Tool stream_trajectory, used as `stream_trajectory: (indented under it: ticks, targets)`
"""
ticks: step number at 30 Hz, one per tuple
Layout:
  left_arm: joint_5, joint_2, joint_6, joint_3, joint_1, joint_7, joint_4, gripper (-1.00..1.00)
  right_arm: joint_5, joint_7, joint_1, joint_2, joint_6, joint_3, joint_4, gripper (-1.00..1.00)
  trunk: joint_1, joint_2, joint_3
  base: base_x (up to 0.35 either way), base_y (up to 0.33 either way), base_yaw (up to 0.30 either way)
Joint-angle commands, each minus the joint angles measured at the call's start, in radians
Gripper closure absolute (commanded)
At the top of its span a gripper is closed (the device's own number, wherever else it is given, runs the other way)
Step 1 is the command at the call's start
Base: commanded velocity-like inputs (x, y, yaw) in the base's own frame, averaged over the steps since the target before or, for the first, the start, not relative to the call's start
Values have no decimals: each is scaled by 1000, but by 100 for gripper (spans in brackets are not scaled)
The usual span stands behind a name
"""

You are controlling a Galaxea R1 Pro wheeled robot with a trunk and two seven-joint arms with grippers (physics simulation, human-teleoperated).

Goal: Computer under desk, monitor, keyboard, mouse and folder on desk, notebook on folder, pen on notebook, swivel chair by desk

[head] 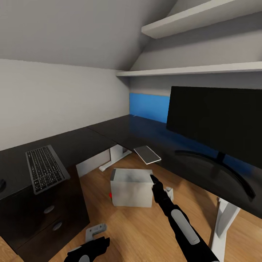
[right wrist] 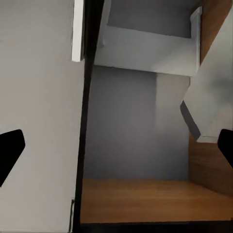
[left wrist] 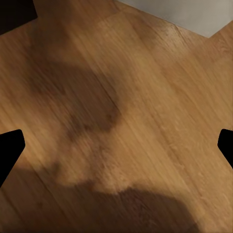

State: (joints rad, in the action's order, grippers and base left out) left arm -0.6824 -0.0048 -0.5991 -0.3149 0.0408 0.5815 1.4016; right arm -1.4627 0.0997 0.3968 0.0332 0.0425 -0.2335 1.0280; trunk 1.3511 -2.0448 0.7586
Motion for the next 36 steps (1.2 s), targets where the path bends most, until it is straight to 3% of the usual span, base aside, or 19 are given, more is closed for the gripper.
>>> stream_trajectory:
  ticks: [1, 8, 22, 32, 36]
  targets:
    - [-11, 0, -1, -1, 1, 10, 1, -100, -7, 12, 0, 0, 2, 0, 0, -100, 0, 0, 1, 0, 0, 0]
    - [-11, 0, -1, -1, 1, 7, 1, -100, 5, 61, 0, 0, 2, 2, 0, -100, 0, 0, 1, 0, 0, 0]
    - [-8, 0, 2, -7, 1, 6, -33, -100, 8, 69, 0, 1, -1, 4, -1, -100, 0, 0, 1, 19, 0, 0]
    - [-9, 1, 1, -20, 1, 5, -47, -100, 11, 70, 0, 2, -90, 0, -2, -100, 0, 0, 1, 110, 0, 0]
    - [-8, 1, 1, -22, 1, 5, -52, -100, 34, 70, 0, 3, -108, -1, -2, -100, 0, 0, 1, 14, 0, 0]
